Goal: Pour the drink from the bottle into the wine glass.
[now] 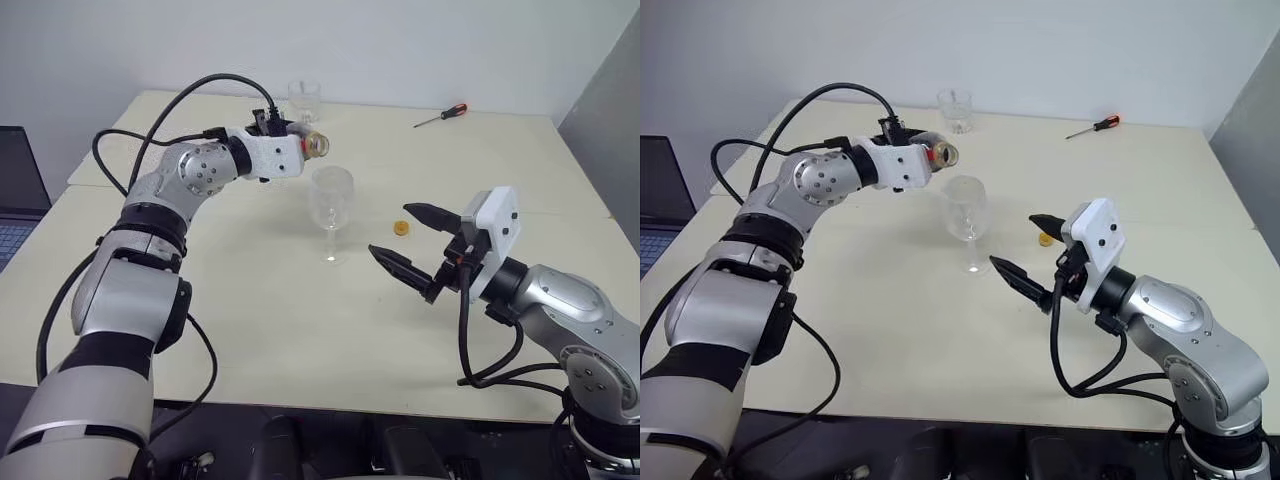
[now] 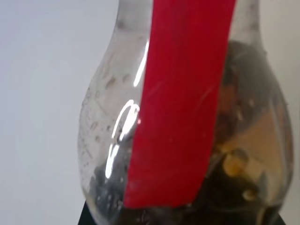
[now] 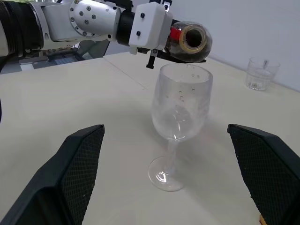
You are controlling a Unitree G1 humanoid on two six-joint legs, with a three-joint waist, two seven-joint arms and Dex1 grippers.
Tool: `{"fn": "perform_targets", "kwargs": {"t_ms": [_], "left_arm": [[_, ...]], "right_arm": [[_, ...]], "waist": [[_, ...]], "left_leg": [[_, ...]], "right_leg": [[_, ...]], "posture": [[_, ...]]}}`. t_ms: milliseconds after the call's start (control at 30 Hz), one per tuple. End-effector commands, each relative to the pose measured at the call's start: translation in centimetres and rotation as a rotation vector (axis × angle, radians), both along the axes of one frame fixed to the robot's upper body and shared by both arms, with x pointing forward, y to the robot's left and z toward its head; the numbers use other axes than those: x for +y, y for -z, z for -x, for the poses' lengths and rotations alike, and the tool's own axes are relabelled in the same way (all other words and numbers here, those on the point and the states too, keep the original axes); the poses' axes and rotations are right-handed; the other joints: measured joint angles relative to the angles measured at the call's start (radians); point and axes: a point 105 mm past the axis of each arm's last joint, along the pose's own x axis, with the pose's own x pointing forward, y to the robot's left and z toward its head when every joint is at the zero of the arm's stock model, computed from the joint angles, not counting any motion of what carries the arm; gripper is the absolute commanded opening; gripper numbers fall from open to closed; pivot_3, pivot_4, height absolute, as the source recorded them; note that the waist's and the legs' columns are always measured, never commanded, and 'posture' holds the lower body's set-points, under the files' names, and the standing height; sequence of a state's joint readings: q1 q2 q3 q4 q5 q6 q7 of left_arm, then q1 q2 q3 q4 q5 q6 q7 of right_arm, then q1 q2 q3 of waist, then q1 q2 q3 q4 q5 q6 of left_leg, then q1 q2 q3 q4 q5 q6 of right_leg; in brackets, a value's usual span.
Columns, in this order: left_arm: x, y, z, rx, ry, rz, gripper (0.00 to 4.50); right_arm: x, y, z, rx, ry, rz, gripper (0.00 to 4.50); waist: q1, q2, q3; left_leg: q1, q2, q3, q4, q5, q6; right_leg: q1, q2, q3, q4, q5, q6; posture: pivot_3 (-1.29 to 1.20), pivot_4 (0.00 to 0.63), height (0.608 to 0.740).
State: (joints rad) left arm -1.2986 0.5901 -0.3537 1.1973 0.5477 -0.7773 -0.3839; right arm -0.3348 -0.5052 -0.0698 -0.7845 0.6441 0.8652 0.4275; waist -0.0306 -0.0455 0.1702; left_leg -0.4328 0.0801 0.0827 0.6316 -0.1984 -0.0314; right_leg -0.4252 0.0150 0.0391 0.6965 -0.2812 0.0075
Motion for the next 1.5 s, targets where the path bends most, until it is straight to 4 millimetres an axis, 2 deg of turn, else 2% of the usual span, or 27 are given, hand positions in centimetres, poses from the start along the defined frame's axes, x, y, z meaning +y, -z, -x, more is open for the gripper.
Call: {"fn": "perform_targets", "kwargs": {"t_ms": [33,833,1500], "left_arm": [[-0.3,-2.5,0.2,-0.106,0.014,-0.035,1.27],[-1.8,-3.7,0.0,-0.264,0.032,-0.228,1.26],[-1.5,-4.4,0.0,-0.297,0.02,-0.269,1.24]], "right_arm": [[0.1,-0.4,0.2,-0.044,0.0,0.001,4.5],[0.0,0.3,-0.5,0.009,0.039,0.008,4.5],[-0.3,0.1,-0.7,0.012,0.05,0.014,4.5]], "waist": [[0.0,0.0,0.0],[0.001,0.0,0.0],[0.001,0.0,0.0]], "left_leg": [[0.0,0.0,0.0,0.0,0.0,0.0],[0.0,0.0,0.0,0.003,0.0,0.0],[0.0,0.0,0.0,0.01,0.0,0.0]], "right_leg": [[0.0,0.0,0.0,0.0,0.0,0.0],[0.0,0.0,0.0,0.001,0.001,-0.001],[0.002,0.0,0.0,0.003,0.003,-0.001]], "posture": [[0.0,0.15,0.74],[0.0,0.15,0.74],[0.0,0.15,0.74]]}}
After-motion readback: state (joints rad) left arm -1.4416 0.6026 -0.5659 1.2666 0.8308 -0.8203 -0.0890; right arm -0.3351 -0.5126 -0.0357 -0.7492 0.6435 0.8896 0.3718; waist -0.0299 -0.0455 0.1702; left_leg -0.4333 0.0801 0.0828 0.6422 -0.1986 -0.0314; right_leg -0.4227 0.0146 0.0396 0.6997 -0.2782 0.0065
